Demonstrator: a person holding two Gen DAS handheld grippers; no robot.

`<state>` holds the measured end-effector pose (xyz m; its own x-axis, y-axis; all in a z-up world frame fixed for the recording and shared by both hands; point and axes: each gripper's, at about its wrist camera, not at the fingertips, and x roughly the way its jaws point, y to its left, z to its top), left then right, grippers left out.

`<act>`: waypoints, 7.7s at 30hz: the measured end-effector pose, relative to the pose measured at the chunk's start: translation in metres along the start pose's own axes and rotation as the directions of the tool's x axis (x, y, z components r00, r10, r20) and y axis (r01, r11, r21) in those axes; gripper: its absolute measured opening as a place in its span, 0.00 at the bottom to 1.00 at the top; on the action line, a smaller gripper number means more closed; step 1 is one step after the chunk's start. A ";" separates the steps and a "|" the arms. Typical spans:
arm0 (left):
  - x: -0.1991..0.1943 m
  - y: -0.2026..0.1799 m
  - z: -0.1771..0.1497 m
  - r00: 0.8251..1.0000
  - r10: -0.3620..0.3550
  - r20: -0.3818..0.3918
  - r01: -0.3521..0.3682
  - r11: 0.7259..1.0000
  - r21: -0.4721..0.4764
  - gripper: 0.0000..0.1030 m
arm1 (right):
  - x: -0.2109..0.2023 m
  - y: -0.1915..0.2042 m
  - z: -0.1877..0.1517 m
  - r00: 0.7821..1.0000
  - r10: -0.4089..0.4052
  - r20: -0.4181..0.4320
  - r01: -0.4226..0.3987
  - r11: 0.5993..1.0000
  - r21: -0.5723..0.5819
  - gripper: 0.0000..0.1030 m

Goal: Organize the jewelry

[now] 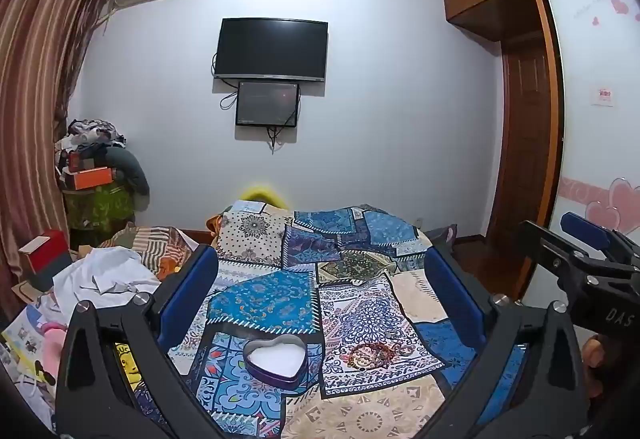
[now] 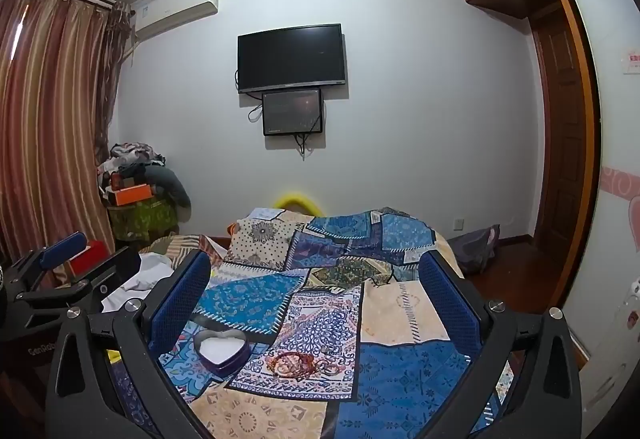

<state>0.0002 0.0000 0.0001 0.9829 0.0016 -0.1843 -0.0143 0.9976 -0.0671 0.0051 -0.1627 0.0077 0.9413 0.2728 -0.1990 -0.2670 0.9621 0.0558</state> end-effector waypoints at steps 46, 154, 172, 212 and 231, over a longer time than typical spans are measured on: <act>-0.001 -0.005 0.000 1.000 0.009 0.006 -0.009 1.000 0.002 1.00 | -0.008 0.000 0.002 1.000 0.004 0.013 -0.004 1.000 0.000 1.00; 0.199 -0.033 -0.161 0.715 -0.251 -0.653 0.273 0.960 -0.070 0.09 | 0.178 -0.054 -0.141 0.755 0.154 -0.638 -0.166 0.985 0.041 0.19; 0.159 0.000 -0.110 0.820 -0.218 -0.530 0.216 0.974 -0.067 0.09 | 0.138 -0.034 -0.080 0.849 0.134 -0.511 -0.141 0.990 0.027 0.19; 0.169 0.114 -0.104 0.886 -0.113 -0.450 0.057 0.989 -0.136 0.09 | 0.199 0.097 -0.083 0.778 0.339 -0.528 -0.377 0.925 0.038 0.19; 0.217 0.116 -0.147 0.781 -0.207 -0.589 0.107 0.974 -0.200 0.09 | 0.237 0.100 -0.132 0.656 0.315 -0.685 -0.379 0.923 0.062 0.19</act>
<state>0.1847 0.1063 -0.1920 0.6620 -0.2458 -0.7080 0.0549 0.9581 -0.2812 0.1746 -0.0021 -0.1632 0.3921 0.4821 -0.7835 -0.5904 0.7850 0.1876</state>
